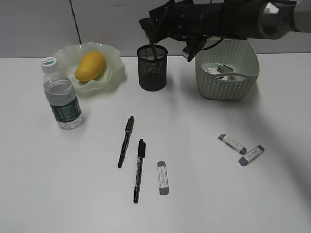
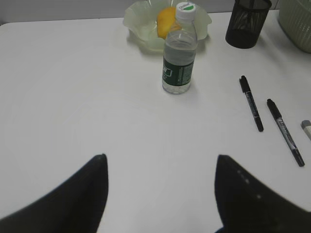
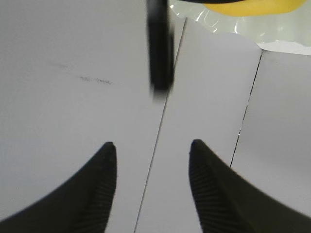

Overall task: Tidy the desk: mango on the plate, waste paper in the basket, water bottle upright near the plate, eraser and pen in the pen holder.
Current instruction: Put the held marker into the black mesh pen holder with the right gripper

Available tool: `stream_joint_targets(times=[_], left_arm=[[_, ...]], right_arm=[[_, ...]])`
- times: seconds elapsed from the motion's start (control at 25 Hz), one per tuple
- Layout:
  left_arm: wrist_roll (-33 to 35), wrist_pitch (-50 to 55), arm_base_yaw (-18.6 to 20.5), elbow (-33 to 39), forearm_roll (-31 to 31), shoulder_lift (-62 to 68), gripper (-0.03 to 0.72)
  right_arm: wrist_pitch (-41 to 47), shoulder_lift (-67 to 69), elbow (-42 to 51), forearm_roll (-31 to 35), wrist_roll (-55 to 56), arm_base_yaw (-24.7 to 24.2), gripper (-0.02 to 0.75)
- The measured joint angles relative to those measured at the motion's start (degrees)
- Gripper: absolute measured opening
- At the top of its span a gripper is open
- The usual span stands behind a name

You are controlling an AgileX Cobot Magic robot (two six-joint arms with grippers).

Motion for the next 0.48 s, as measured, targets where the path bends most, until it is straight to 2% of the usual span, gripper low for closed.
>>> stream_joint_targets(times=[0.08,0.16,0.36,0.48], left_arm=[[0.0,0.0,0.0,0.0,0.0,0.0,0.519],[0.0,0.0,0.0,0.0,0.0,0.0,0.519],[0.0,0.0,0.0,0.0,0.0,0.0,0.519],[0.0,0.0,0.0,0.0,0.0,0.0,0.519]], right_arm=[[0.0,0.0,0.0,0.0,-0.6,0.0,0.449],[0.0,0.0,0.0,0.0,-1.0,0.0,0.510],[0.0,0.0,0.0,0.0,-4.8,0.0,0.545],[0.1,0.0,0.0,0.0,-12.6,-0.4,0.545]])
